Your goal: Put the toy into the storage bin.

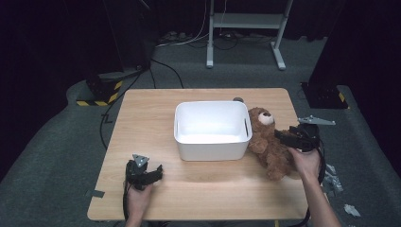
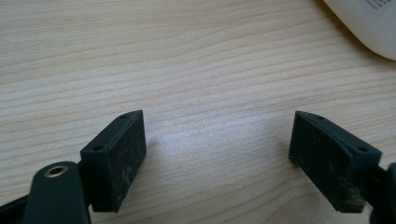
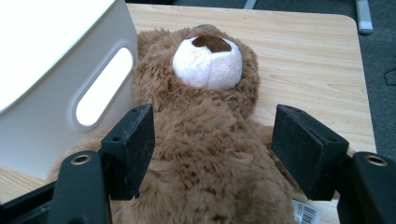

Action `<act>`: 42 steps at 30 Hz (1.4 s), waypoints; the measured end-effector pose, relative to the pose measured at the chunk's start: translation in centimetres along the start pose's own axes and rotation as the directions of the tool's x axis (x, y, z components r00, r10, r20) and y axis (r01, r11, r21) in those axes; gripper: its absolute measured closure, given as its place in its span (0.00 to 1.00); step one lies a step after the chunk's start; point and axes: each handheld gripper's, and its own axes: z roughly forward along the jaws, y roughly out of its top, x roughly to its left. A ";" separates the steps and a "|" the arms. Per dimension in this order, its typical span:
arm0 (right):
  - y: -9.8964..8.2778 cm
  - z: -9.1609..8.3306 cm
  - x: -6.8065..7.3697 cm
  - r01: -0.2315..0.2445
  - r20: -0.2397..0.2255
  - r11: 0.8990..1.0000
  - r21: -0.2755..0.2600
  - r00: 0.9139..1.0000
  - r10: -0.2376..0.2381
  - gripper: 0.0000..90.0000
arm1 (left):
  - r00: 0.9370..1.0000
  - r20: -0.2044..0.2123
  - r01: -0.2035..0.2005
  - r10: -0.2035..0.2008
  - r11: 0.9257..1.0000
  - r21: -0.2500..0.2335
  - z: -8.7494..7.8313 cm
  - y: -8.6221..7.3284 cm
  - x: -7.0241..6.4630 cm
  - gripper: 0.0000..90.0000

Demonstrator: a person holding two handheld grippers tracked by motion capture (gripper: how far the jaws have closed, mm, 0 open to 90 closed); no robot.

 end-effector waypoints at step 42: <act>1.1 5.9 -0.3 -0.040 -0.019 0.995 0.094 0.999 0.042 0.26 | 1.000 0.001 -0.015 0.015 1.000 0.000 -0.2 -0.2 0.0 0.21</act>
